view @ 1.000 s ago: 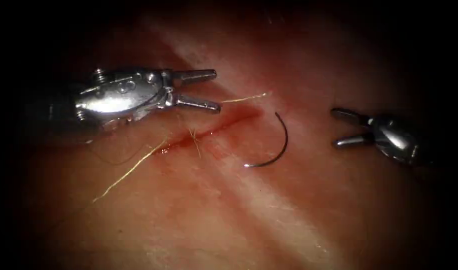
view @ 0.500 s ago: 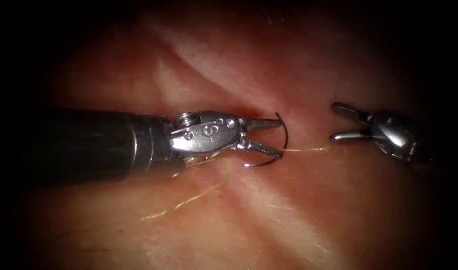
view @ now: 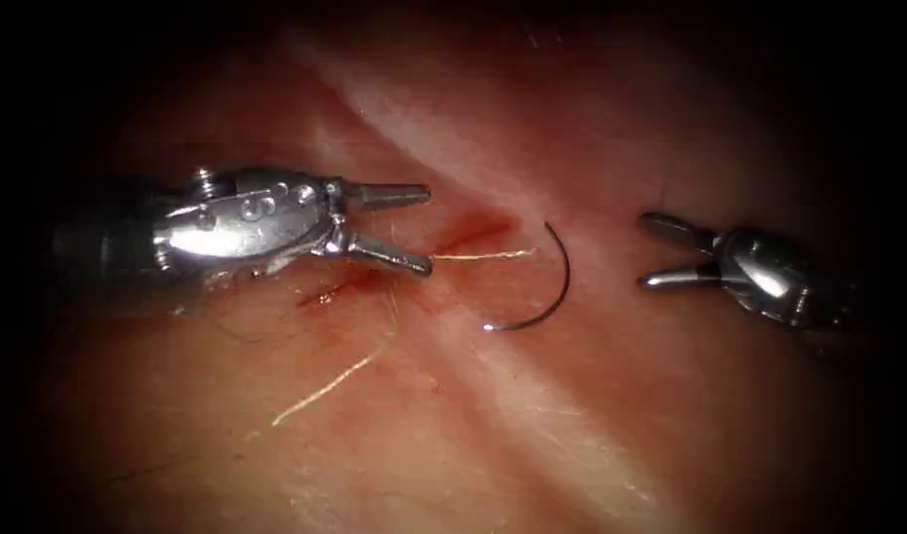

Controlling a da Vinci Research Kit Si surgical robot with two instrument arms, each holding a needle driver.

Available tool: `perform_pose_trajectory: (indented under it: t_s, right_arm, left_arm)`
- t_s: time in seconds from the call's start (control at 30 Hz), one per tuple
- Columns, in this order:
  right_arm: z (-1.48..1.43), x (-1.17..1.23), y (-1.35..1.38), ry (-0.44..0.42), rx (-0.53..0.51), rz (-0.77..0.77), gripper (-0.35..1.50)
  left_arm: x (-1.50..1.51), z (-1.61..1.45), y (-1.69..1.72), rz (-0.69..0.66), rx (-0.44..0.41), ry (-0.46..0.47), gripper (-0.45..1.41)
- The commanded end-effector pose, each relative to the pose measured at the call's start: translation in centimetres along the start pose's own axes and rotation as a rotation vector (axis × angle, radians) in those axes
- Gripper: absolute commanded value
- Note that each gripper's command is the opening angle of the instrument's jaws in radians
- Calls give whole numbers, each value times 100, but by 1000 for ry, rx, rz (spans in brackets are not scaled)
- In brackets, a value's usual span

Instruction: Wound Closure

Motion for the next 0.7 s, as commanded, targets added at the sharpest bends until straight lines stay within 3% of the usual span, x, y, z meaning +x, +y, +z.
perform_pose_trajectory:
  t_s: [0.03, 0.2, 0.3, 0.37, 0.5, 0.7]
  right_arm:
    - [11, -2, 0, 3, 3, -1, 143]
    - [13, -3, -1, 5, 7, -3, 143]
    - [16, -4, -2, 2, 6, -4, 143]
    - [20, -5, -3, 4, 12, -6, 143]
    - [26, -8, -6, 1, 19, -9, 143]
    - [34, -11, -10, -4, 29, -14, 143]
  left_arm:
    - [-8, -12, -16, 8, 38, -11, 52]
    - [-42, -41, -41, 35, 81, -47, 51]
    - [-85, -52, -65, 40, 104, -93, 52]
    - [-114, -50, -84, 12, 114, -93, 56]
    - [-136, -43, -101, 15, 127, -106, 56]
    - [-183, -18, -122, 35, 150, -200, 64]
